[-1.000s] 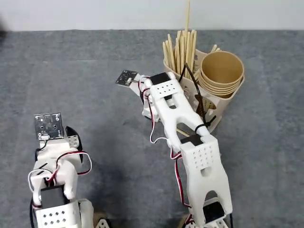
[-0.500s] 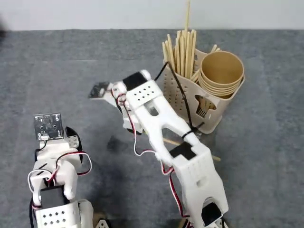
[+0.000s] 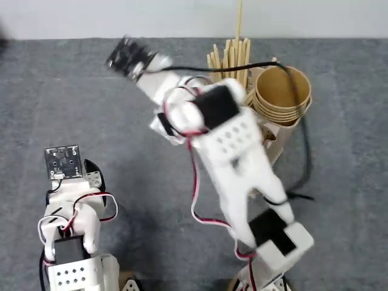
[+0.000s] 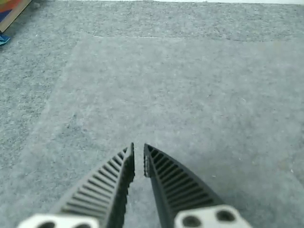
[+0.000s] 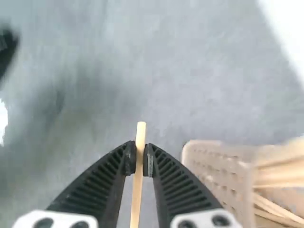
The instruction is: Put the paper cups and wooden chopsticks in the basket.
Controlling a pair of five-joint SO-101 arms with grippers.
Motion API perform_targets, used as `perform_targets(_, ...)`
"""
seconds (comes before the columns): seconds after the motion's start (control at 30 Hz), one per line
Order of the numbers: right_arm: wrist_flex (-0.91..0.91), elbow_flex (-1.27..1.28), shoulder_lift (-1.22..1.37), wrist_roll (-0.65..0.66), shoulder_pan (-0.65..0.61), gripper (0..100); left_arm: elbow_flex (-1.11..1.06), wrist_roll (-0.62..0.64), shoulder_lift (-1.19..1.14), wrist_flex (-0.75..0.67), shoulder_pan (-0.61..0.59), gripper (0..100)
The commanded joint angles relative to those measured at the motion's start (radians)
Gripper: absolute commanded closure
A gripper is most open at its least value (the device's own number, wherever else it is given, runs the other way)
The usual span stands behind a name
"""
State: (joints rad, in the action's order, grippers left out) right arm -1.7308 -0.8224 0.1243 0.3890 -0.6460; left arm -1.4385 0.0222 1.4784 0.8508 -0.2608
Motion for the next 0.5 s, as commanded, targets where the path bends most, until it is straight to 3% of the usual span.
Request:
perform_targets(0.0, 0.102, -0.144, -0.120, -0.101, -0.001, 99.1, 0.008, -0.009, 0.014, -0.021, -0.002, 96)
perform_targets(0.17, 0.297, -0.276, -0.142, -0.218, 0.065, 99.1, 0.008, -0.009, 0.014, -0.021, -0.002, 96)
perform_targets(0.47, 0.553, -0.296, -0.140, -0.209, 0.211, 99.1, 0.007, -0.009, 0.014, -0.021, -0.002, 96)
